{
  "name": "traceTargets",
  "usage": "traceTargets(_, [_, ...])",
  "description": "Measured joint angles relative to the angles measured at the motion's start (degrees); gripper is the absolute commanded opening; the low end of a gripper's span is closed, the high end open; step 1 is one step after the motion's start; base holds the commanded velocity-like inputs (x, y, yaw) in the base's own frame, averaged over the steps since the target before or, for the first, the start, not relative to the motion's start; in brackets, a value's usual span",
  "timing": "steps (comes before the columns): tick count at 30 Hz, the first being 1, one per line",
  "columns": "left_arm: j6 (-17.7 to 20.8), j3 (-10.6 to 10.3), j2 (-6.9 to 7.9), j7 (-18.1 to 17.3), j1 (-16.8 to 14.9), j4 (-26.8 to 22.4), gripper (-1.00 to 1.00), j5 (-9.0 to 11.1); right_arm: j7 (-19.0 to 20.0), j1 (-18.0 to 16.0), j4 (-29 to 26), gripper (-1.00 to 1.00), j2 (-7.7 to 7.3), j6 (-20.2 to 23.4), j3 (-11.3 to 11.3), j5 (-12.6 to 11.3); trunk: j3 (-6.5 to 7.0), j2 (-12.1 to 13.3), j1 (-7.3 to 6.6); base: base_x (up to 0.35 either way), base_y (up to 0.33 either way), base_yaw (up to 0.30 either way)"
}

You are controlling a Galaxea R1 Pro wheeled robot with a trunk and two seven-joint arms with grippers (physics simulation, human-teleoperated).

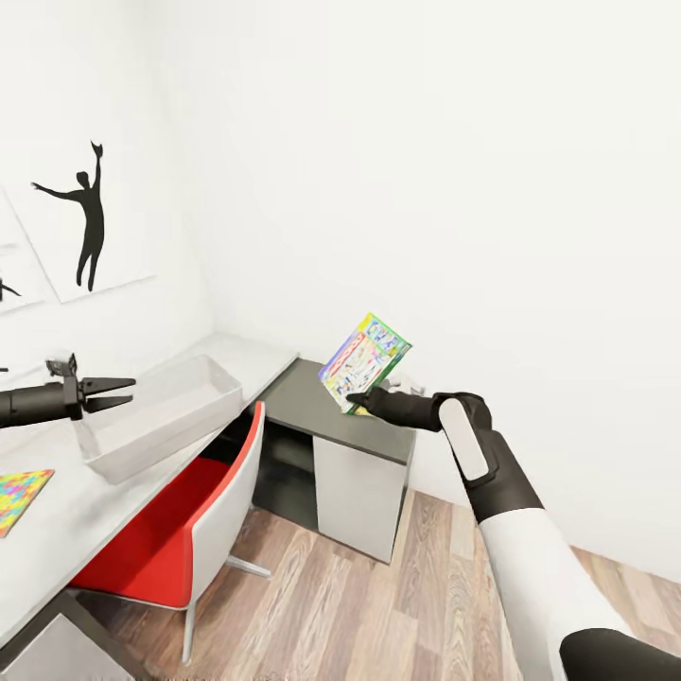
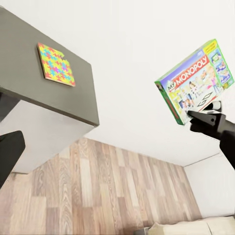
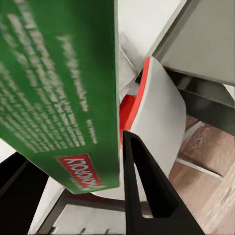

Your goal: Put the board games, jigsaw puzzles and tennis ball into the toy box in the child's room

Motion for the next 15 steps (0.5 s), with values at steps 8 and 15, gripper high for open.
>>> traceTargets(8, [-0.1, 0.0, 0.12, -0.2, 0.0, 0.0, 1.0, 0.0, 0.3, 0.0, -0.4, -1.0, 0.67, 0.3, -0.3, -0.7, 0.0, 0.0, 0.0, 0.0, 0.0, 0.292])
traceTargets(15, [-0.1, 0.0, 0.12, -0.2, 0.0, 0.0, 1.0, 0.0, 0.3, 0.0, -0.3, -1.0, 0.71, 0.2, -0.3, -7.0, 0.0, 0.0, 0.0, 0.0, 0.04, 0.292])
